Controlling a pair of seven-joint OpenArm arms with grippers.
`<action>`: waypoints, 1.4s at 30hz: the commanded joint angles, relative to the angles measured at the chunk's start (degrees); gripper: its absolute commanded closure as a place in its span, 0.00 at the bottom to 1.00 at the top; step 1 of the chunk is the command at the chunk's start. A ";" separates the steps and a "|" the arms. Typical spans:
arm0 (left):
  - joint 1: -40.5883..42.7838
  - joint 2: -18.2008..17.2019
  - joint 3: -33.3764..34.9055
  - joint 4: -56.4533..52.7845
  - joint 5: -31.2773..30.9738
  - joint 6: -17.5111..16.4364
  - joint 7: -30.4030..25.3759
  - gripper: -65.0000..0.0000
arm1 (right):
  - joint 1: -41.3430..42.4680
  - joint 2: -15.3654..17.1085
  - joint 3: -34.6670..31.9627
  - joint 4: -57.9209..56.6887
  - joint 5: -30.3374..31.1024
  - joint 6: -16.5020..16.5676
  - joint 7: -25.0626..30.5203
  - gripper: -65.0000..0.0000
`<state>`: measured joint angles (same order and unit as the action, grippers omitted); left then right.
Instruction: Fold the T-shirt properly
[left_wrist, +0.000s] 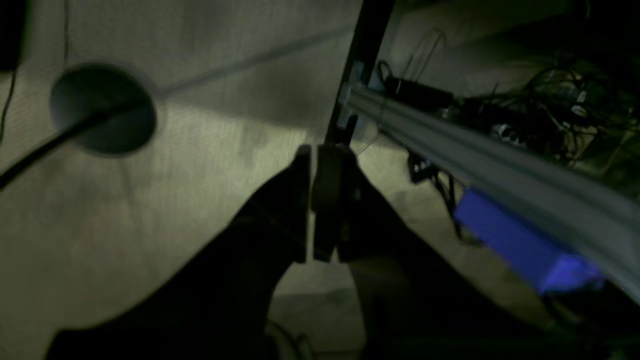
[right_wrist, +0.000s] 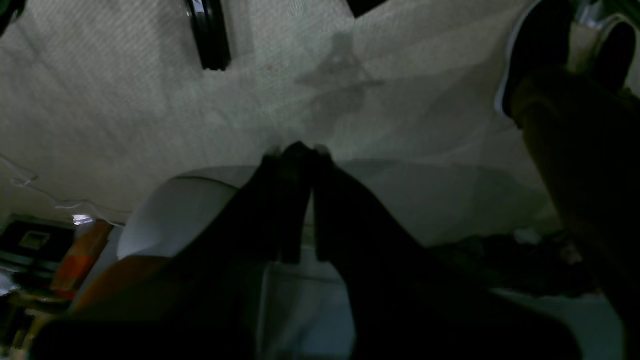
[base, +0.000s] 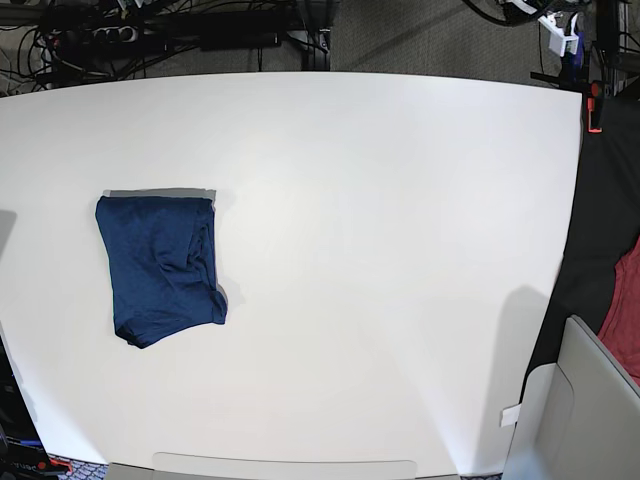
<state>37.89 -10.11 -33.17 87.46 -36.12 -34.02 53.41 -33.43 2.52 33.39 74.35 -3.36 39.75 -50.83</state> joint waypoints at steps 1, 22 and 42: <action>0.92 -0.48 1.65 -1.35 1.26 0.04 -2.02 1.00 | 1.03 0.51 0.24 -2.04 -0.47 0.25 0.76 0.96; -18.77 0.66 18.00 -48.38 22.62 0.04 -26.29 1.00 | 23.98 0.07 -7.06 -41.86 -21.30 -11.66 31.44 0.96; -26.42 10.86 24.07 -66.14 22.62 0.04 -40.97 1.00 | 28.90 -7.67 -18.40 -51.71 -21.48 -38.30 41.03 0.95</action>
<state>11.22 0.62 -9.21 21.15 -13.47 -33.23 12.95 -4.75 -4.27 15.03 22.37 -24.93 0.95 -10.24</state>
